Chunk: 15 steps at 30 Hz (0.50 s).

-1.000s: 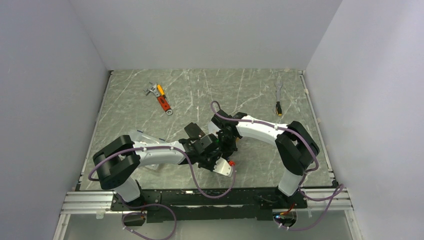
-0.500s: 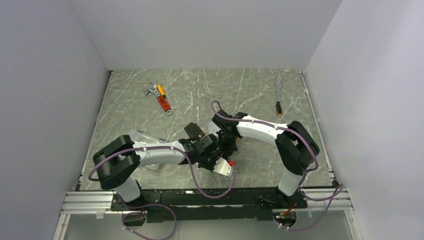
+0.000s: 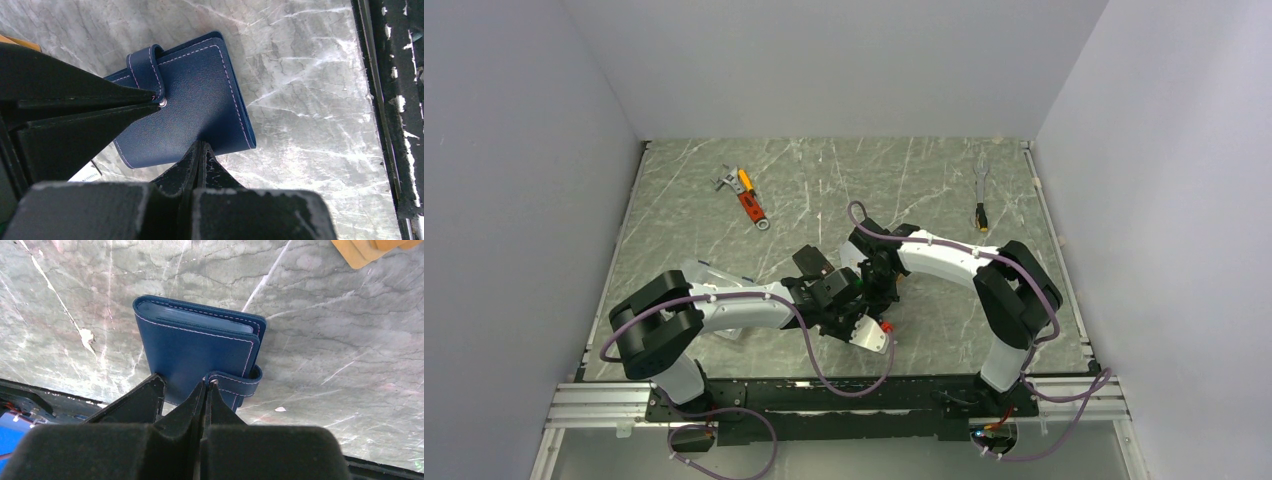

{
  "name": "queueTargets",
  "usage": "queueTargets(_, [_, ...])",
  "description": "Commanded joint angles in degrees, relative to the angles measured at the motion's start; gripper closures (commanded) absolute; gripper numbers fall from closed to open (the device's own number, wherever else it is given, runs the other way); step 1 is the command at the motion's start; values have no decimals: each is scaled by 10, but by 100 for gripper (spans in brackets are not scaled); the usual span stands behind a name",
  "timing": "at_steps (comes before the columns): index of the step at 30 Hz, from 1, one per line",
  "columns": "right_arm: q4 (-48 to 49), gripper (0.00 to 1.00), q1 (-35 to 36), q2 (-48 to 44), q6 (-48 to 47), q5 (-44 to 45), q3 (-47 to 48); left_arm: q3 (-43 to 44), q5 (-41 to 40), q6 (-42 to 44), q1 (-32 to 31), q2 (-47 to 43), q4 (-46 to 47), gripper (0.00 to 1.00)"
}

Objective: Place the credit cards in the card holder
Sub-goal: Close the card holder at the center of the board.

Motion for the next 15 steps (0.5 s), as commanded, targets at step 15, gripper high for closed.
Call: queueTargets(15, [35,100,7,61,1,15,-38,2,2,16,7,-16,-36,100])
